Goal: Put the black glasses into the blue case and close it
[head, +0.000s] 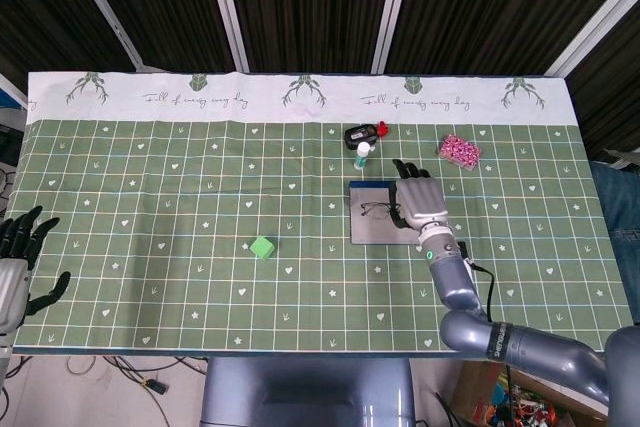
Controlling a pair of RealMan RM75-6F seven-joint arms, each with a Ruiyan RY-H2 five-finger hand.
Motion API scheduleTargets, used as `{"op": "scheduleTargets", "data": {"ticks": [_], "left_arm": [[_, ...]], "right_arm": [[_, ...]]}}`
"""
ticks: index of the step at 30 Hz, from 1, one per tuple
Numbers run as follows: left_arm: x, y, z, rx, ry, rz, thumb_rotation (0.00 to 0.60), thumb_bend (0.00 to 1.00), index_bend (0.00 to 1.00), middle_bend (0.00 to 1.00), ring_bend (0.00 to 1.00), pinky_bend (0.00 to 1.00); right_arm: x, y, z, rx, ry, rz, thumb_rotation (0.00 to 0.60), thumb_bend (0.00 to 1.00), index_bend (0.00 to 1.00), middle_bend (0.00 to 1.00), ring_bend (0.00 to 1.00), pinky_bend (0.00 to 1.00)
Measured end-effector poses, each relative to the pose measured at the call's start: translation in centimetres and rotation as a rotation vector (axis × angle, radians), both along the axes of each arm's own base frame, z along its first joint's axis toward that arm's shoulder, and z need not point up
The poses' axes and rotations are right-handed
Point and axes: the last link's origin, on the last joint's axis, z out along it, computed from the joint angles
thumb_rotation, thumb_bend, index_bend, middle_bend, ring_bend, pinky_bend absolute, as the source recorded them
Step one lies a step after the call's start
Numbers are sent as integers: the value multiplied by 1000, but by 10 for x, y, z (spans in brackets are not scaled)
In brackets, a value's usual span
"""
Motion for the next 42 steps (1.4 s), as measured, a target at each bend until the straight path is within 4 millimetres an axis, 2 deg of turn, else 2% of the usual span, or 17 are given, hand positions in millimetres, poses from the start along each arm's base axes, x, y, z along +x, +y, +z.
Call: {"op": "scheduleTargets", "data": {"ticks": [13,28,42], "left_arm": [[-1,0,1,5,1,7,600,313,111,0,0,0],[-1,1,1,7,-2,10,600,313,111,0,0,0],[-1,1,1,6,-4,8,600,313,111,0,0,0]], "right_arm": [[-13,-21,-20,18,14,-34,600,480,668,71,97,180],[-3,-35,-38,24,0,-13,600,479,668,71,97,180],[-1,-43,-39,12,5,-24,600,479,668,72,97,180]]}}
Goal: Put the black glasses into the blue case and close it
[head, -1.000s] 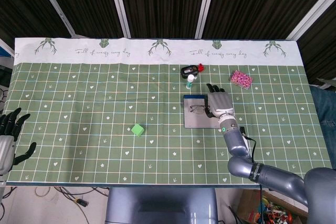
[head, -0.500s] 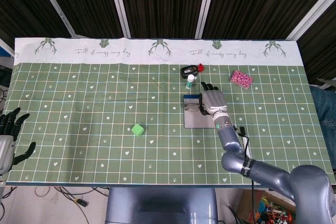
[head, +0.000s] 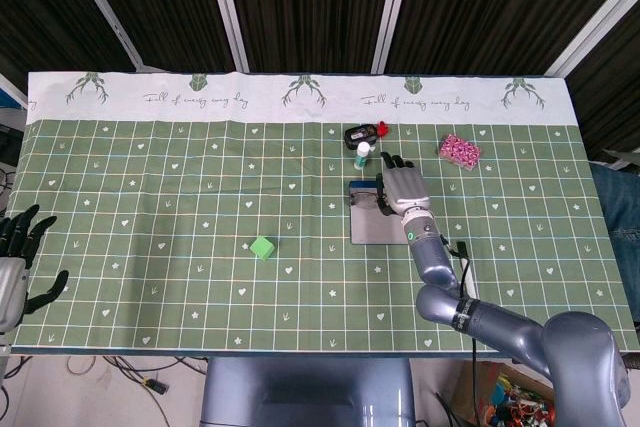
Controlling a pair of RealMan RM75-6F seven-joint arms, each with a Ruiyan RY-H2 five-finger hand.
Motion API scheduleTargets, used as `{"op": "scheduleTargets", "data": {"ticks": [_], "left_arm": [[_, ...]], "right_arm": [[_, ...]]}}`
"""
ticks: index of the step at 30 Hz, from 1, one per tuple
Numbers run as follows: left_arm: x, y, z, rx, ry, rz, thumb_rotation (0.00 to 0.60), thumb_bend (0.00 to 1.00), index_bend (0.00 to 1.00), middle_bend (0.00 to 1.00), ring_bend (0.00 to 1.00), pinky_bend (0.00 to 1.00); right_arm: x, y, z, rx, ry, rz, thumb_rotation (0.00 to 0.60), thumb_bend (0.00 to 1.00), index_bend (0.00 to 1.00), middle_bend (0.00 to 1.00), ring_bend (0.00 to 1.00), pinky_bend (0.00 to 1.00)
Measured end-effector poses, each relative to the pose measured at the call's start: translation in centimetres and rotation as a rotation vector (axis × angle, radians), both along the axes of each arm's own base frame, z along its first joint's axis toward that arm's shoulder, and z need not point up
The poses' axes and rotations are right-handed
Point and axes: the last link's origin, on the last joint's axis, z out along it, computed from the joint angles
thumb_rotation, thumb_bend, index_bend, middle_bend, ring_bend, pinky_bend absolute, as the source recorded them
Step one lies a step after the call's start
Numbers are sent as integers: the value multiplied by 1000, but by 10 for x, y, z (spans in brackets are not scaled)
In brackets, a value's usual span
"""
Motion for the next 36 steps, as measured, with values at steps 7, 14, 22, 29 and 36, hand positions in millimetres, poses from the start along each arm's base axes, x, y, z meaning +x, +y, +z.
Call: {"op": "scheduleTargets", "data": {"ticks": [7,14,22,29,36], "left_arm": [[0,0,0,-1,2,0,600,313,111,0,0,0],[0,0,-1,-1,2,1,600,313,111,0,0,0],[0,-1,0,0,2,-1,600,313,111,0,0,0],[0,-1,0,1,2,-2,600,313,111,0,0,0],[0,-1,0,3,2,-2,600,313,111,0,0,0]], "right_arm": [[-2,-3,2,4,2,-7,600,479,668,71,96,180],[-6,-6,3,22,-7,-17,600,479,668,71,96,180],[-12,-7,3,34,-11,-26,600,480,665,71,96,180],[-14,-8,4,35,-9,-24,600,460,531,69,90,180],[-18,-8,4,48,15,-30,600,433,392,77,78,180]]}}
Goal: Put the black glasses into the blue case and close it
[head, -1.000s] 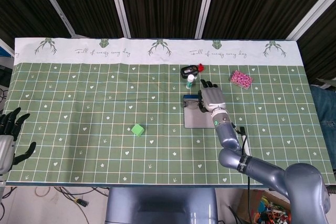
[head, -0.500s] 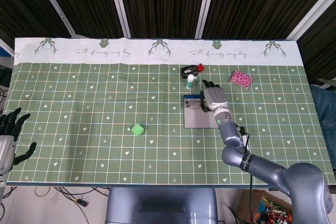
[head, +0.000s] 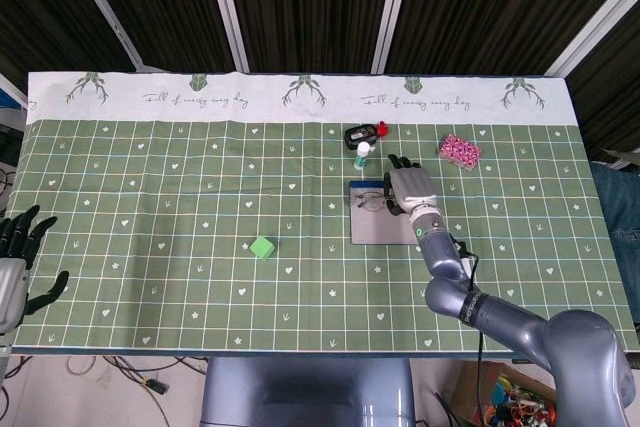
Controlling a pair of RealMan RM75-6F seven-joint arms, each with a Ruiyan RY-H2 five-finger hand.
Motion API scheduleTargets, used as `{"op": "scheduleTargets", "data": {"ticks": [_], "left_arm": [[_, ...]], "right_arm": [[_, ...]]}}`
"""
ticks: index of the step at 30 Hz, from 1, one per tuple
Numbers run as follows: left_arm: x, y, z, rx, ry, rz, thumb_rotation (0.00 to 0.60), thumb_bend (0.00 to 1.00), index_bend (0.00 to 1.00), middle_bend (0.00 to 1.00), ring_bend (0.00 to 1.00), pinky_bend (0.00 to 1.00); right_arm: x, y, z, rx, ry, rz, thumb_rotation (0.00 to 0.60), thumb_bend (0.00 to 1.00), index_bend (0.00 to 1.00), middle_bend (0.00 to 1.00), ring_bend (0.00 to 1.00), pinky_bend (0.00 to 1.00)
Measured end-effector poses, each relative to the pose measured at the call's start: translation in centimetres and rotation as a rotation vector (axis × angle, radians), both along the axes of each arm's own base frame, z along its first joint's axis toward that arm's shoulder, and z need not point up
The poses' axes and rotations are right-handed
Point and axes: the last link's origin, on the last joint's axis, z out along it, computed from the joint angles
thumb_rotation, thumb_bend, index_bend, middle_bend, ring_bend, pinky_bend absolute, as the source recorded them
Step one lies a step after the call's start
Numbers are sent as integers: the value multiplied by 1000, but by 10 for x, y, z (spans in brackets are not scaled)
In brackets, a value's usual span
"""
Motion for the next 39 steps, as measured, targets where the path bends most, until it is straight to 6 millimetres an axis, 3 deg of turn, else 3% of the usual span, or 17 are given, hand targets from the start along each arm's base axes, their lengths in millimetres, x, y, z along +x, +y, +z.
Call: {"op": "scheduleTargets", "data": {"ticks": [15,21,26,30,33,34,37,39], "left_arm": [[0,0,0,0,2,1,600,313,111,0,0,0],[0,0,-1,-3,4,0,600,313,111,0,0,0],[0,0,-1,-2,3,-1,600,313,111,0,0,0],[0,-1,-2,-3,3,-1,600,313,111,0,0,0],[0,-1,-2,-4,3,-1,600,313,111,0,0,0],[0,-1,-2,-4,3,-1,600,314,111,0,0,0],[0,-1,-2,-3,0,0,600,314,111,0,0,0],[0,-1,-2,-3,-1,0,600,313,111,0,0,0]], "right_arm": [[6,3,9,-14,-13,12,600,432,284,71,66,179],[14,19,17,-13,-46,51,600,426,236,103,87,180],[17,42,28,-17,-66,91,600,412,201,180,171,186],[16,62,36,-13,-70,108,600,411,181,256,281,336],[13,74,41,-4,-54,115,600,411,175,365,433,569],[11,77,44,-8,-43,116,600,411,174,386,458,601],[8,82,47,-21,-14,119,600,411,162,604,676,773],[7,85,46,-21,-2,116,600,411,150,704,769,816]]}}
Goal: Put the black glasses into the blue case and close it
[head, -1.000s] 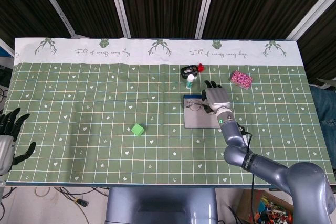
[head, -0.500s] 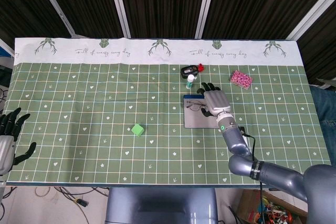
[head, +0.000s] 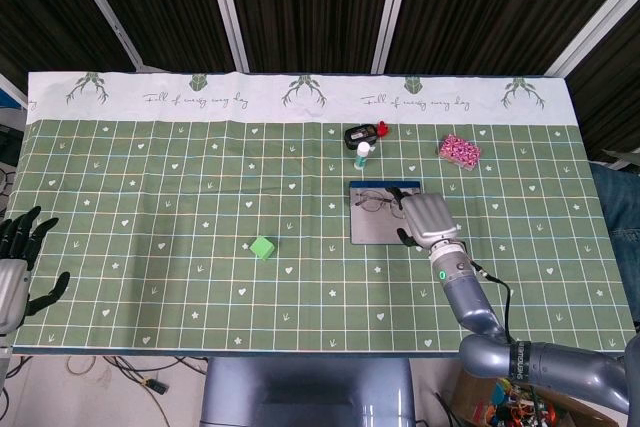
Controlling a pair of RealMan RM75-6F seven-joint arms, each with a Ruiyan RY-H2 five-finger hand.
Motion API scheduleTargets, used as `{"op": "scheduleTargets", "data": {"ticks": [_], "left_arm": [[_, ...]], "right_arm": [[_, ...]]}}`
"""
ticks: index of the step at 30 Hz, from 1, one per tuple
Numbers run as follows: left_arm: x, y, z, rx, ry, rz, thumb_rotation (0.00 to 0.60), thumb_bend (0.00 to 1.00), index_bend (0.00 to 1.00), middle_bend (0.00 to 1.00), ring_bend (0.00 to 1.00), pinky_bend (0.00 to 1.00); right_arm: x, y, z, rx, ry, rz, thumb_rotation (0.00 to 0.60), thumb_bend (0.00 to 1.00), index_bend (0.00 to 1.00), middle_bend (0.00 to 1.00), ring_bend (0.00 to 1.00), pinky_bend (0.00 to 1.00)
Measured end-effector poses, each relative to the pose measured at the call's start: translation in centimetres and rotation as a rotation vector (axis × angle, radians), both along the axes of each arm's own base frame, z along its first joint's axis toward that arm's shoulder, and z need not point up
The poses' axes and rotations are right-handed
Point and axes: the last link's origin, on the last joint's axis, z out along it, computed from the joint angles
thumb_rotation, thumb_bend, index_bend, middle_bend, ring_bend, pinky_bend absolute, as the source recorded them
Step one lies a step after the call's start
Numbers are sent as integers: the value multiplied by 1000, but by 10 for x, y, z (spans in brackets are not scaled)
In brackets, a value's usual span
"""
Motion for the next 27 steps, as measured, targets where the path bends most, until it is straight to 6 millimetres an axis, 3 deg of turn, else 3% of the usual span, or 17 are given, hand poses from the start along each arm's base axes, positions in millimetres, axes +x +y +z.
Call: {"op": "scheduleTargets", "data": {"ticks": [5,20,27], "left_arm": [[0,0,0,-3,0,1,600,314,111,0,0,0],[0,0,1,-2,-3,3,600,314,111,0,0,0],[0,0,1,-1,-5,3,600,314,111,0,0,0]], "right_arm": [[-2,4,-5,21,35,-22,600,411,132,796,858,875],[-2,5,-27,65,104,-76,600,413,113,815,879,893],[-4,1,-33,70,116,-95,600,471,112,815,878,893]]}}
